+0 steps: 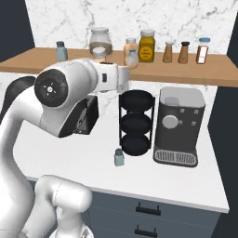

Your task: Put the shaker and condiment bottle from the counter next to their counterparts in the cabinet.

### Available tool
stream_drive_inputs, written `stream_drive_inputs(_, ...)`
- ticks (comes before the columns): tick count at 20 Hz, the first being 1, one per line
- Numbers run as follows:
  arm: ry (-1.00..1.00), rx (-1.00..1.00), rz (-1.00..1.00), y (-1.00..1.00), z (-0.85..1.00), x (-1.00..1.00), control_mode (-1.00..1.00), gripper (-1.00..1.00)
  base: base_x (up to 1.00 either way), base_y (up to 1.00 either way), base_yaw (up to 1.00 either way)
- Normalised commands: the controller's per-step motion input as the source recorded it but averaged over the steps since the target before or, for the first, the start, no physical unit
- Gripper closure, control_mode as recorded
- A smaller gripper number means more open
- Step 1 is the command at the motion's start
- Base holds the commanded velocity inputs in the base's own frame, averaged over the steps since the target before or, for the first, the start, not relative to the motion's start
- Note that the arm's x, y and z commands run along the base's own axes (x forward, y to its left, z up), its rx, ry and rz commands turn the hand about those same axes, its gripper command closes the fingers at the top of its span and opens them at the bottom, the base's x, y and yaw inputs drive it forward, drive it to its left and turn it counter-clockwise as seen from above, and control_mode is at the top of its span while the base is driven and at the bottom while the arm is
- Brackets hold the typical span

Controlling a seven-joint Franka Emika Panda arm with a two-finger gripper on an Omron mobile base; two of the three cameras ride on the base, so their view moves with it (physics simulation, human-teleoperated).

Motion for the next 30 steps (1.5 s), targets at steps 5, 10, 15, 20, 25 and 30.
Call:
stream_drive_inputs(5,0.02,-0.12,-0.05,0.15,0.08,-0.02,-1.00,1.00,0.00,0.00,0.00)
stream_drive_inputs(10,-0.13,0.05,-0.24,0.86,-0.44,0.03,-1.00,1.00,0.00,0.00,0.00)
stream_drive_inputs(15,-0.08,0.07,-0.24,0.81,0.05,0.30,-1.00,1.00,0.00,0.00,0.00)
stream_drive_inputs(20,0.05,0.00,-0.07,0.18,0.03,0.26,-1.00,1.00,0.00,0.00,0.00)
stream_drive_inputs(25,0.06,0.00,-0.01,0.00,0.16,0.62,-1.00,1.00,0.00,0.00,0.00)
stream_drive_inputs(30,0.06,-0.02,-0.03,0.02,0.15,0.56,-1.00,1.00,0.00,0.00,0.00)
